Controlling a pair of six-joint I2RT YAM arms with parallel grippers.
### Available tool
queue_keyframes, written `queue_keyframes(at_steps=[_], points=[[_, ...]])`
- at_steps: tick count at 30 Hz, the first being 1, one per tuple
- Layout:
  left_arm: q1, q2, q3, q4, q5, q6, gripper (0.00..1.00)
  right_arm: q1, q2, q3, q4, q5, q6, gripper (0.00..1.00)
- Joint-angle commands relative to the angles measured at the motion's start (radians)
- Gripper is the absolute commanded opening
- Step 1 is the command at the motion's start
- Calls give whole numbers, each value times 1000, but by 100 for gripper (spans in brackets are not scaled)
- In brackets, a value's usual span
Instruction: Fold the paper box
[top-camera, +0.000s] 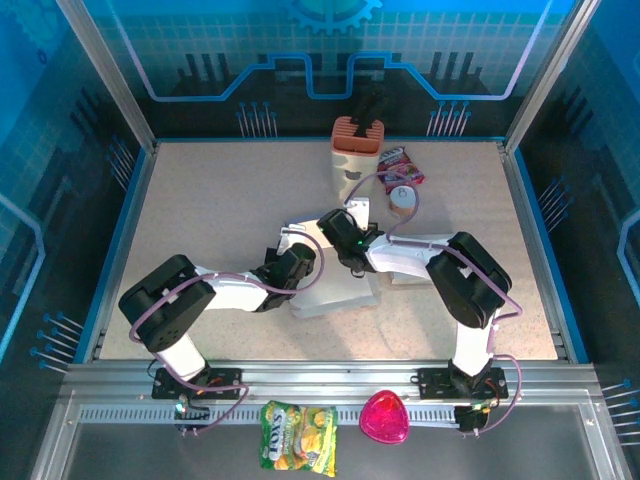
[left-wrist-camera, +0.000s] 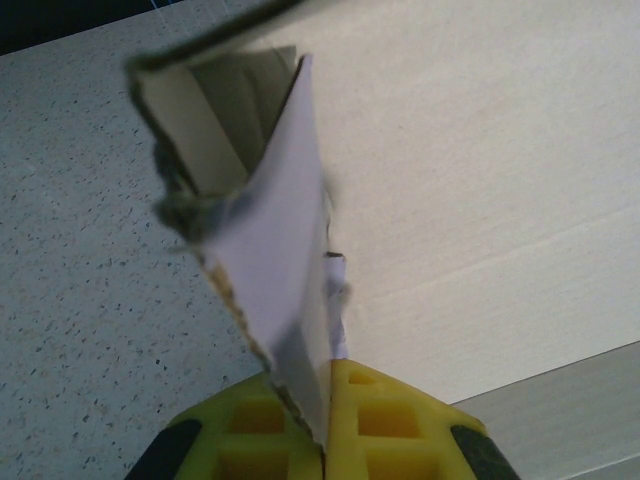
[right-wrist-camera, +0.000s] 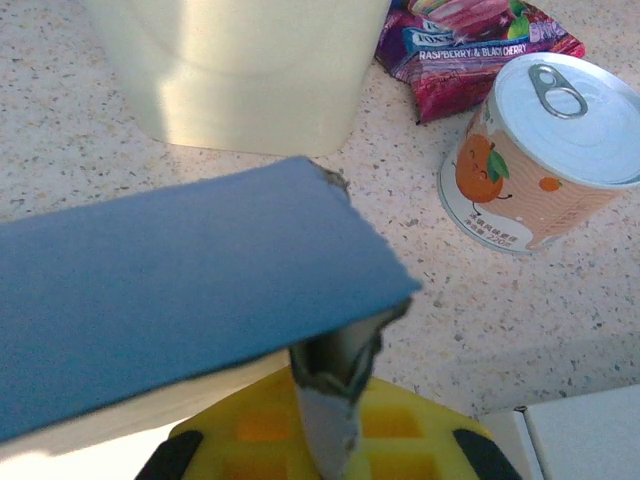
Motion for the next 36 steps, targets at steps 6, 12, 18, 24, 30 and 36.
queue_keyframes(at_steps=[6,12,18,24,30,36], points=[[-3,-12,10,-35,-33,-1,0,-20,19,17,-13,52,23,9],[-3,-14,7,-35,-34,4,0,-40,36,34,-22,43,2,0],[-3,-8,15,-34,-31,1,0,-20,67,95,-198,113,124,0],[-2,-15,4,-19,-18,12,0,10,54,90,-242,126,157,0],[-2,-37,-37,74,55,59,0,9,30,35,-231,124,168,0],[-2,-34,-36,85,82,80,0,-11,19,-1,-87,37,71,10]])
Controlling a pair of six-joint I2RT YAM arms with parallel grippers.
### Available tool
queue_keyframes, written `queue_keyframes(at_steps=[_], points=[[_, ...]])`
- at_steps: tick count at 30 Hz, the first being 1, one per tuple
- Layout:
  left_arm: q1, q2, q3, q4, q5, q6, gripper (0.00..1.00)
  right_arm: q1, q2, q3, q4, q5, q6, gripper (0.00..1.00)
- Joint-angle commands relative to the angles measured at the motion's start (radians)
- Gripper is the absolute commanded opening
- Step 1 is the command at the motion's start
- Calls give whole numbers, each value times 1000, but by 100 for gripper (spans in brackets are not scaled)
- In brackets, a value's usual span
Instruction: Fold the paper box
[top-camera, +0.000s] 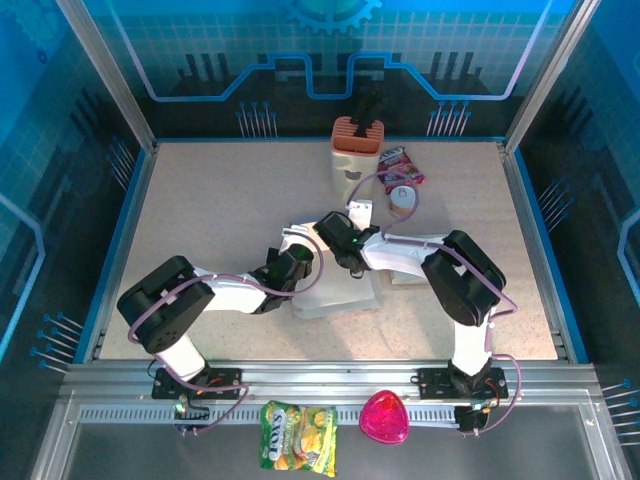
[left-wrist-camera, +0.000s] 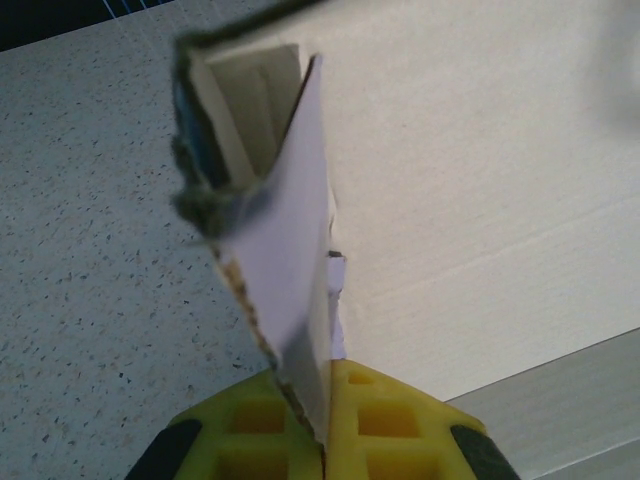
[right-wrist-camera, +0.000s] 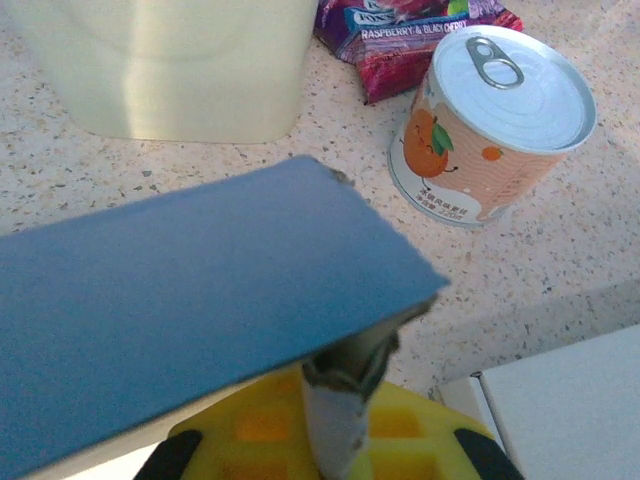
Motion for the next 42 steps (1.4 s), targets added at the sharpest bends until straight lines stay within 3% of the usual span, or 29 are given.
queue_keyframes(at_steps=[1,7,10,17,21,26,30,37,42], points=[[0,-24,-8,10,8,36,0,-32,-22,-67,86,-57,-74,16],[19,-26,12,-54,19,2,0,-100,-99,-144,236,-221,-181,39],[30,-23,34,-104,25,-22,0,-113,-104,-147,257,-252,-217,40],[34,-27,54,-137,38,-23,0,-139,-83,-120,269,-281,-258,26],[39,-28,60,-152,45,-30,0,-136,-65,-89,223,-245,-246,0],[53,-42,56,-154,90,-46,0,-127,-53,-36,68,-231,-221,0],[67,-63,47,-145,188,-50,0,-132,-55,-23,-33,-271,-221,0],[116,-108,29,-171,300,-90,27,-147,-68,-36,-88,-385,-257,0],[152,-120,36,-187,361,-88,28,-156,-62,-12,-127,-436,-273,0]])
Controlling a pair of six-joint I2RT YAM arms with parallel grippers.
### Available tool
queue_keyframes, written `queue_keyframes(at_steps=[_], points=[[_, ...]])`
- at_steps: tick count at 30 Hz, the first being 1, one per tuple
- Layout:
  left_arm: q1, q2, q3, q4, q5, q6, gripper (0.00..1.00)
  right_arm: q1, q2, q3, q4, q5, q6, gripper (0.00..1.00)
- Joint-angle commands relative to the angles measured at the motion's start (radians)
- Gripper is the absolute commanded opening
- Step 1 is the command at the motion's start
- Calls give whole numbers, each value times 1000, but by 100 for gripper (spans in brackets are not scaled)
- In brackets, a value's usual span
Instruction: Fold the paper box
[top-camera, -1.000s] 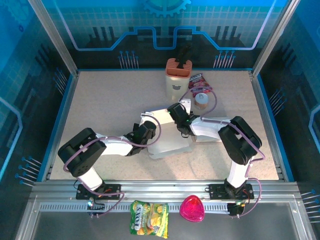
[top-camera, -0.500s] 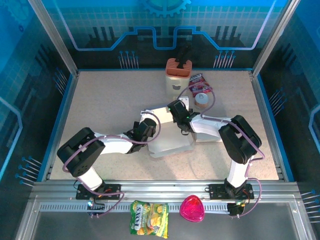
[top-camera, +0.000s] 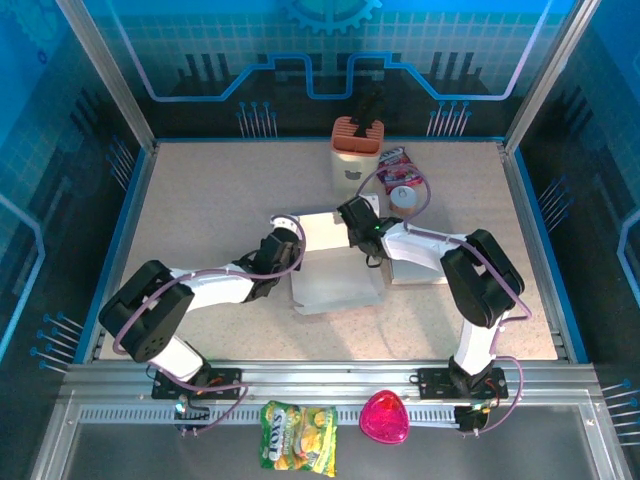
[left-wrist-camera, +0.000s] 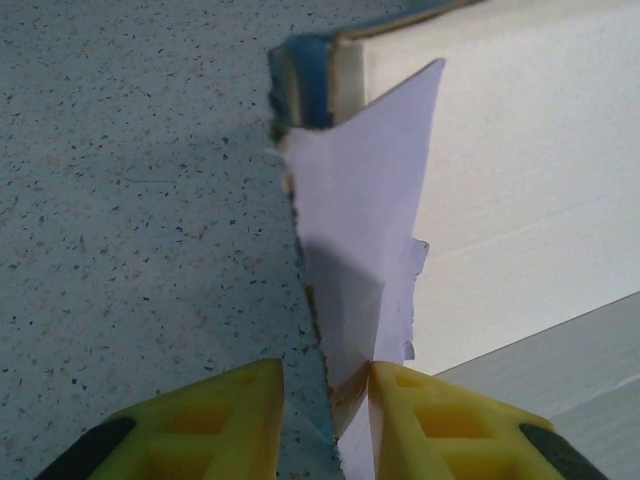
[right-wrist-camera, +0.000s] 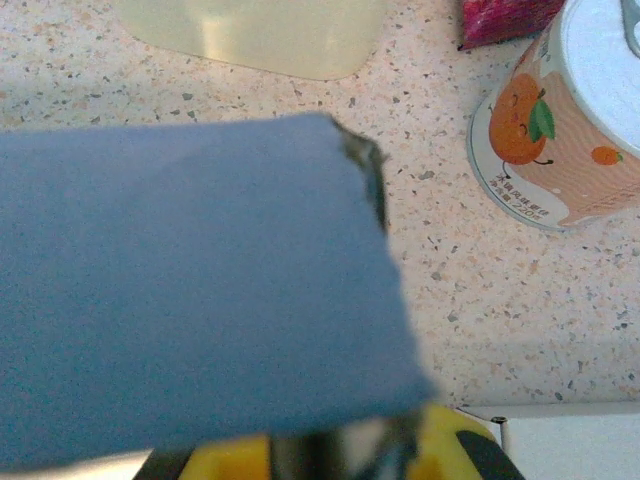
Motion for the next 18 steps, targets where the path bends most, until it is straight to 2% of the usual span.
queue_keyframes(at_steps=[1,6,11,15,18], points=[[15,-23,0,-38,61,-14,28,-13,8,18,-125,-68,-26,0],[28,4,27,-39,75,16,29,-11,8,31,-130,-88,-44,0],[64,46,53,-3,146,35,27,-11,13,26,-109,-103,-73,0],[84,88,85,-10,183,43,19,-13,18,33,-107,-104,-83,0],[85,106,96,-5,190,48,18,-14,22,38,-104,-111,-88,0]])
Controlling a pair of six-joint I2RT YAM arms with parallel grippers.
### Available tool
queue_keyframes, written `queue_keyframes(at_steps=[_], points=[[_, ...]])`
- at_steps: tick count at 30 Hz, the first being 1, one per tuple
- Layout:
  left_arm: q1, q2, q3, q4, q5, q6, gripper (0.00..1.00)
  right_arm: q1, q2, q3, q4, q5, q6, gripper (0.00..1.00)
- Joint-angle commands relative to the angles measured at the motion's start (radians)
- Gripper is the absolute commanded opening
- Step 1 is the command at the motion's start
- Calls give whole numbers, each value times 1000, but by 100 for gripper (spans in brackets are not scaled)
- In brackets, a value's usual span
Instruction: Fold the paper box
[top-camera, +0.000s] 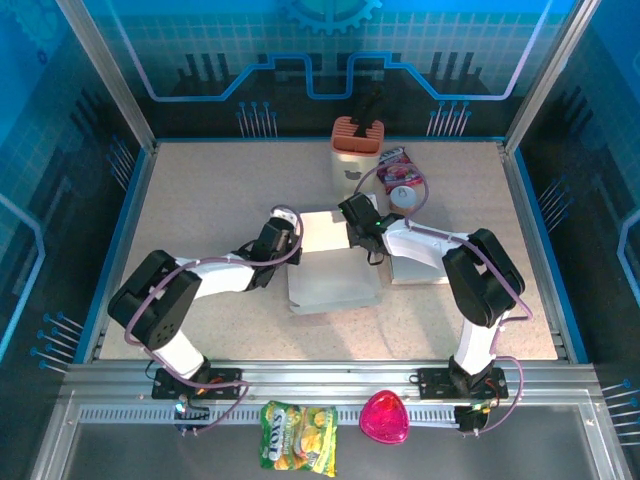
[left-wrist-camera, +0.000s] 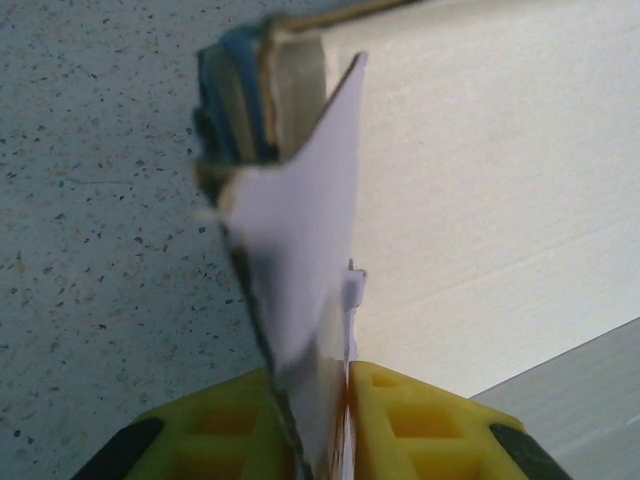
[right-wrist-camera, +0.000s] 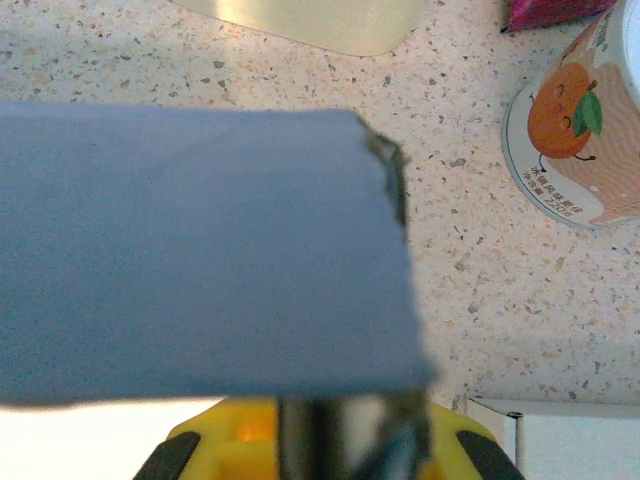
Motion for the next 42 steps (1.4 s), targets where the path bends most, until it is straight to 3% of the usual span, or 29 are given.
queue_keyframes(at_steps=[1,6,16,22,27,32,42], points=[[8,28,38,0,35,16,15,-5,23,15,-59,-42,-33,0],[6,42,77,-83,-46,-25,0,-4,24,24,-69,-34,-26,0],[-90,145,265,-499,-380,-291,0,21,40,47,-97,-3,28,0],[-98,232,359,-650,-419,-386,0,23,42,52,-93,-16,29,0],[-97,232,361,-632,-416,-370,4,21,45,53,-88,-22,26,0],[-96,245,380,-629,-413,-337,0,21,48,58,-83,-30,22,0],[-100,275,434,-769,-421,-452,0,19,51,64,-84,-36,21,0]])
